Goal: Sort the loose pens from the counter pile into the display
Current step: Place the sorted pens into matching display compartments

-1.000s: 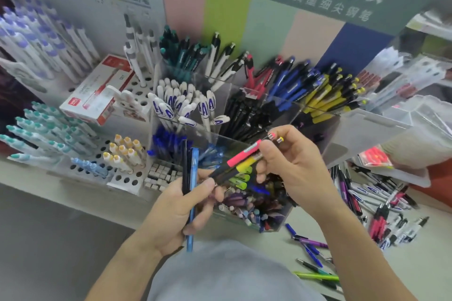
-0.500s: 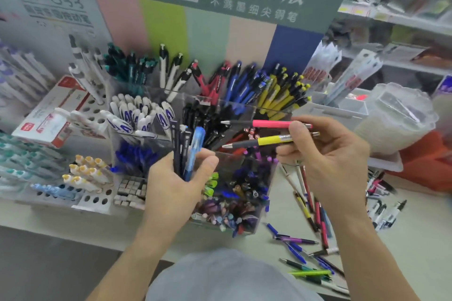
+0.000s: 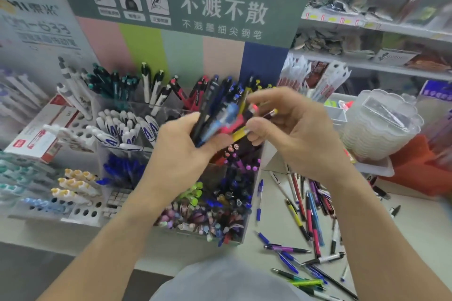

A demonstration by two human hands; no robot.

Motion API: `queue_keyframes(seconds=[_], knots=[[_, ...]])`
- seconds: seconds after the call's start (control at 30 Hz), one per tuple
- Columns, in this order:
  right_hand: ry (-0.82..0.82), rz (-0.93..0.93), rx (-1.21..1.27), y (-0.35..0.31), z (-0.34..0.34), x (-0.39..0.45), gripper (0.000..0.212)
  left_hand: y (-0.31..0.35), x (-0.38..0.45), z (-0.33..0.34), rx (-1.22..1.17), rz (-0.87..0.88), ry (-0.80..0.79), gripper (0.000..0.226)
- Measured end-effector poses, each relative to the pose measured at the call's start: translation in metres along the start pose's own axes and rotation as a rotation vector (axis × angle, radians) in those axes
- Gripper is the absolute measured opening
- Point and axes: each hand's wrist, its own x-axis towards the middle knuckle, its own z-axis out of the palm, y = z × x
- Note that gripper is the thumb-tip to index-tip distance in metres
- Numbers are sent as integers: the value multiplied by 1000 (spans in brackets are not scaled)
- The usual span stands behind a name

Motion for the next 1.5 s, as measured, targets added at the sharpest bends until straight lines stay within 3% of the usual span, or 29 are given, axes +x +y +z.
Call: queue_keyframes(seconds=[0.07,0.13,0.23,0.3,0.4,0.53,0.67,0.87,1.0,1.1,1.27,1.33,1.4,1.5], knots=[[206,-66,17,-3,-7,5,25,-2,8,-7,-104,-65,162,18],[474,-193,-119,-5,-16,7,27,-11,15,-21,-198,-110,331,25],[610,-348,-341,-2,-23,12,37,-25,21,-39,-280,-113,468,50],[577,-368,-440,7,-18,20,41,-30,24,-45,-260,-87,494,54],[486,-346,-549,29,-5,33,40,-34,30,-46,-265,-85,520,31],[548,-397,-556,49,3,40,33,-30,40,-38,-346,-60,542,15],[519,-384,-607,55,7,40,31,-24,55,-27,-203,10,578,12],[486,-294,-625,56,7,26,47,-38,59,-27,299,-55,314,23],[430,-136,-639,56,10,19,62,-32,52,-28,275,-114,338,28],[420,-78,-609,52,13,19,60,-24,48,-27,222,-96,409,33],[346,-105,-587,41,9,31,49,-21,58,-24,153,-180,259,26],[305,-135,-521,37,9,34,51,-25,59,-24,60,-168,317,21],[317,-158,-505,36,9,33,58,-29,54,-28,39,-167,445,29],[358,-153,-575,45,9,32,63,-33,49,-29,208,-212,462,42]])
